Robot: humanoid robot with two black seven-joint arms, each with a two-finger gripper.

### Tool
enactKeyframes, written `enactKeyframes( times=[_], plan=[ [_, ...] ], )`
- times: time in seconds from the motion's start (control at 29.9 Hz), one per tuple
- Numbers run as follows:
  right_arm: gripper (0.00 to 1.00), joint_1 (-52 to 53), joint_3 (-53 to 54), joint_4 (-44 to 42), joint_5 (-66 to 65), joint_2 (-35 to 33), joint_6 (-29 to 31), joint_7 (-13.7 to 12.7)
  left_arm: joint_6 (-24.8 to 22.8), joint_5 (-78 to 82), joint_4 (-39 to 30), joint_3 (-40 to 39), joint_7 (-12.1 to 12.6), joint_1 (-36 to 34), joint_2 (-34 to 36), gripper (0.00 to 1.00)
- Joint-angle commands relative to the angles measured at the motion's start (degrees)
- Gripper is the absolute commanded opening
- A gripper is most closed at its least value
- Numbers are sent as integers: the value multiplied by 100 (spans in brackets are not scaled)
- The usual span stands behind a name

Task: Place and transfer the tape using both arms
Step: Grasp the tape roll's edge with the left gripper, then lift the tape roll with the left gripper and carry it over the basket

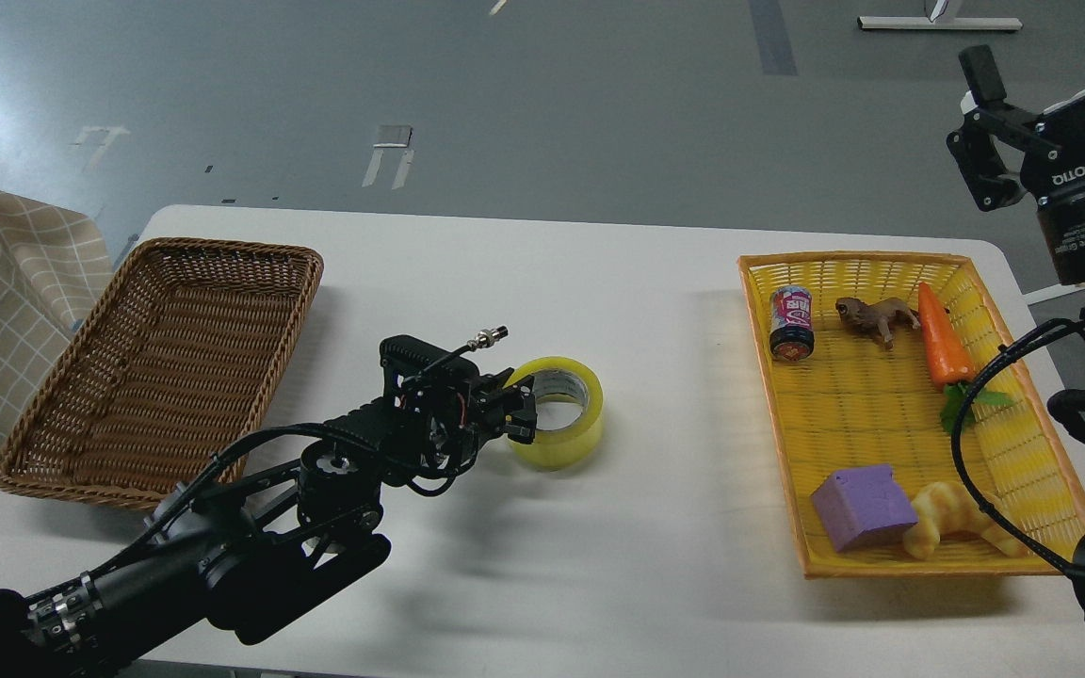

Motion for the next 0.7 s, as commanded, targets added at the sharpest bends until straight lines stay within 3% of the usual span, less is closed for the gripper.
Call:
enactKeyframes(
  times=[0.0, 0.37, 0.67],
  plan=[
    [100, -26, 0, 9, 0, 13, 0, 0, 8, 0, -9, -10, 0, -36, -11, 8],
    [100, -26, -9, 0, 0, 13, 0, -9, 52, 0, -264, -27, 0, -686, 419, 8],
    [100, -44, -17, -17, -9, 13, 0, -18, 271, 0, -528, -89, -26, -1170, 1754, 9]
  ],
)
